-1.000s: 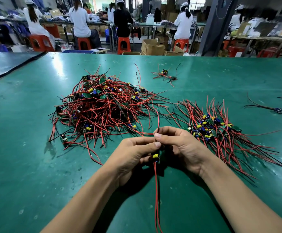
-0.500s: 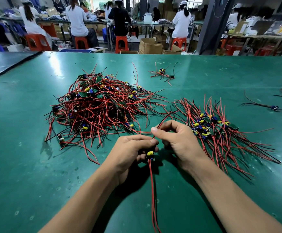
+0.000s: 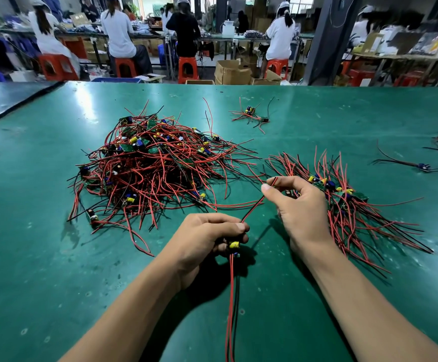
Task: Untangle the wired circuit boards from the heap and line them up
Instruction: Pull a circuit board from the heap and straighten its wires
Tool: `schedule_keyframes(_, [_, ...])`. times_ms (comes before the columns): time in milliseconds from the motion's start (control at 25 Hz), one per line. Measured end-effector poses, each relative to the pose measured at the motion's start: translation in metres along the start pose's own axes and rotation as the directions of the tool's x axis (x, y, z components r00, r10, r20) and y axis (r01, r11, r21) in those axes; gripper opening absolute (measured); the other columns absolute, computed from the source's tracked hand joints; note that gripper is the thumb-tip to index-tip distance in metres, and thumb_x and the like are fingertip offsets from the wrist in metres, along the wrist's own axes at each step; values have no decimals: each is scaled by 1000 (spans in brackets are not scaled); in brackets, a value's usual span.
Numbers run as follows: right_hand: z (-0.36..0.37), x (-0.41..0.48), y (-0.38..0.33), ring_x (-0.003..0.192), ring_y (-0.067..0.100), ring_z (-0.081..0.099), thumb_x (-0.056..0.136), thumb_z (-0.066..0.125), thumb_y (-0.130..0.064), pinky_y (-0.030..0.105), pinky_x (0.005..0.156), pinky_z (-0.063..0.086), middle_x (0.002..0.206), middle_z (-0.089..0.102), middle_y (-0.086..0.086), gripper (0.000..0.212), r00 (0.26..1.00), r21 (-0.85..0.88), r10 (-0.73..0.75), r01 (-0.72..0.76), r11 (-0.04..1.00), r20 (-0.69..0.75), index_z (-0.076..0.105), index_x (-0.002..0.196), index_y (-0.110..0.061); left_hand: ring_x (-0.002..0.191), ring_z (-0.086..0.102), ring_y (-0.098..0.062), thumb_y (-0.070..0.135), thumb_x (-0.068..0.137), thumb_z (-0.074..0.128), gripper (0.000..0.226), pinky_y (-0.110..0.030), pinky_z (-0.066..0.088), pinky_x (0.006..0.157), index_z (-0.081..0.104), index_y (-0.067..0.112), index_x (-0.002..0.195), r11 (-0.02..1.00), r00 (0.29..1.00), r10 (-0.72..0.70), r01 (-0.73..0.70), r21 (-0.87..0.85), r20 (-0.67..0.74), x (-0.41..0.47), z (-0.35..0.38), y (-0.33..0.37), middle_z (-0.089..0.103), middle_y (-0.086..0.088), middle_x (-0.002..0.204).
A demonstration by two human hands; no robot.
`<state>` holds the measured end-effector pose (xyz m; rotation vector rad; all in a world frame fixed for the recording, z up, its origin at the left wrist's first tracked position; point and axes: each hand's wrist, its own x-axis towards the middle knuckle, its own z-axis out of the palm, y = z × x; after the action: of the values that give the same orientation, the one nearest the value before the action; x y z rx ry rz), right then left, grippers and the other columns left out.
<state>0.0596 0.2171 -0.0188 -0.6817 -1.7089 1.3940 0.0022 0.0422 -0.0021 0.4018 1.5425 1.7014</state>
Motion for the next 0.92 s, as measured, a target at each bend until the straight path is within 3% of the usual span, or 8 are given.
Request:
schedule_keyframes(120, [1,-3,-1,75,9,64,79,83,-18,28,76,50,83,72,-4,11,993,-110,-107,102,989,-39,72,81,-19,80,59,-24,2,82,70,11,-24,41,67,77,6,74,1000,1000,3,-3,-8,-2,0,0,0,72,-13,76])
schedule_keyframes(320, [-3,-5,-7,68,9,59,80,82,-21,21,67,47,83,69,-1,17,975,-135,-214,205,969,-55,67,77,-26,82,58,-26,1,81,69,10,-26,40,71,76,3,76,999,1000,10,-10,-36,1,0,-3,0,71,-14,75])
schedule_keyframes(600, [-6,-3,-9,58,19,49,89,75,-28,30,61,40,62,57,-3,24,990,-128,-140,137,982,-10,61,74,-17,70,60,-18,2,81,69,8,-19,43,61,76,4,77,1000,1000,6,-6,-21,24,0,-6,1,71,-13,74])
schedule_keyframes(760, [-5,-2,-9,44,9,44,90,74,-26,24,48,37,52,52,-11,27,994,-73,-112,112,991,4,58,72,-14,72,62,-18,3,80,70,11,-19,45,62,78,7,73,1000,999,8,-7,-29,36,1,-7,1,72,-12,76])
schedule_keyframes(920, [-6,0,-6,53,16,46,91,73,-24,29,58,40,57,53,-10,27,989,-158,-148,150,976,23,57,70,-17,79,57,-23,5,79,71,9,-21,43,65,78,8,75,1000,999,9,-8,-15,51,2,-7,0,71,-12,75])
